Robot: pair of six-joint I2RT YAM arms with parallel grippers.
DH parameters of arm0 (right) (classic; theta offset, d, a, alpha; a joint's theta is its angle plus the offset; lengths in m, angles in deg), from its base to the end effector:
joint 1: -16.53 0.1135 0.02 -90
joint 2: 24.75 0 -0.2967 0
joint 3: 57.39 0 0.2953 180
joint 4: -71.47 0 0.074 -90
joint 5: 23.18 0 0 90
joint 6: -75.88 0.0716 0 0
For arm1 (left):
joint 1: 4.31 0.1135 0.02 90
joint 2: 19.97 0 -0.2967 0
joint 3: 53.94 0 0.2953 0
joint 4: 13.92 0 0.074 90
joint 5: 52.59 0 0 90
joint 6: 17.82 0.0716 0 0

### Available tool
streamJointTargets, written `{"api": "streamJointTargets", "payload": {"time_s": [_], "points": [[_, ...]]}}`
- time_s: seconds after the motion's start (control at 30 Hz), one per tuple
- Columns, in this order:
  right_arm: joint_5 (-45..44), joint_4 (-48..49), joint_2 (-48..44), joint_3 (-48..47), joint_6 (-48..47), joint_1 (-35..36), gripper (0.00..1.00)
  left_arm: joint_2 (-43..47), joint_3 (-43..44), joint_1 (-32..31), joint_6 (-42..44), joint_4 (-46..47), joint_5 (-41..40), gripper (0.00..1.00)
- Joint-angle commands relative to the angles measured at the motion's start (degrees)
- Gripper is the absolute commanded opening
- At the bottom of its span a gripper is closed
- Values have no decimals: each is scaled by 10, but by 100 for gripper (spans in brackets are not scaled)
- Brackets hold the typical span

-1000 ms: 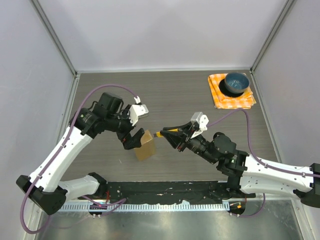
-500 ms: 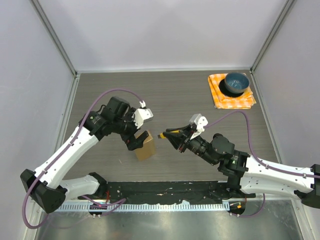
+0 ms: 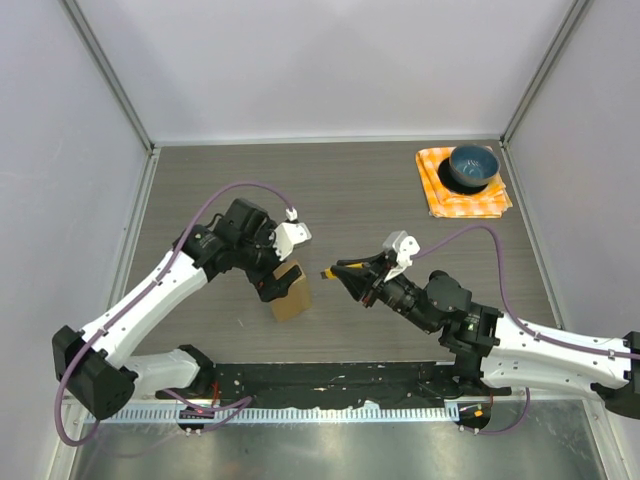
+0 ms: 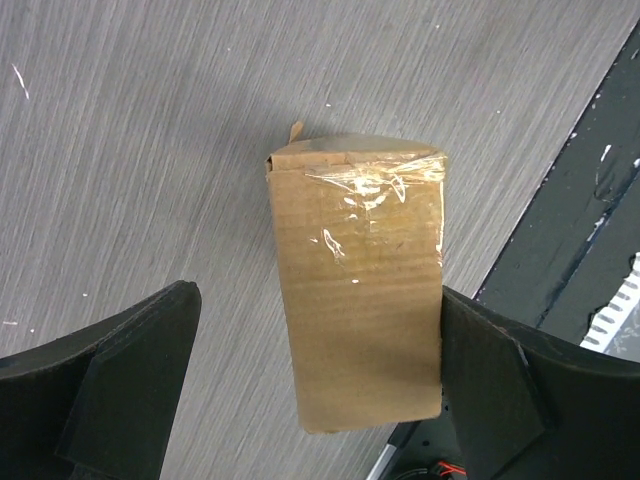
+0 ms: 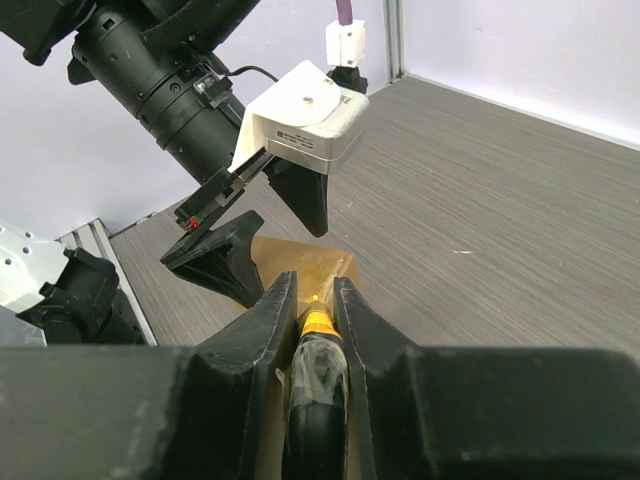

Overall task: Unpack the express box
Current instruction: Cut the express box at the center of the board.

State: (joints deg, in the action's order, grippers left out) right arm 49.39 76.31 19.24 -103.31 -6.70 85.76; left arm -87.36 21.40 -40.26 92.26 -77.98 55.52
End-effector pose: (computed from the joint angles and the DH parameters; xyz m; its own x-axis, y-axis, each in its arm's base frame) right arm 0.1062 0.2196 0.3463 -0.0601 0.1889 -0.9802 -0.7854 0.5971 0.1633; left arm 0.2117 -0.1810 0.3103 -0.3914 0.6869 -0.6123 0.8866 0.4598 -0.0509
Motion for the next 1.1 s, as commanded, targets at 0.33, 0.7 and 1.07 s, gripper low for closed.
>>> {"api": "streamJointTargets", "payload": {"time_s": [0.33,0.7,1.07], "points": [[-33,79,22,39,-28,-1,1,-60,-14,6,51,23,-23,79],[-68,254,125,78,-90,10,1,-118,13,82,78,-11,49,46],[-141,449,264,60,-216,50,1,-219,79,124,95,-126,175,33]]}}
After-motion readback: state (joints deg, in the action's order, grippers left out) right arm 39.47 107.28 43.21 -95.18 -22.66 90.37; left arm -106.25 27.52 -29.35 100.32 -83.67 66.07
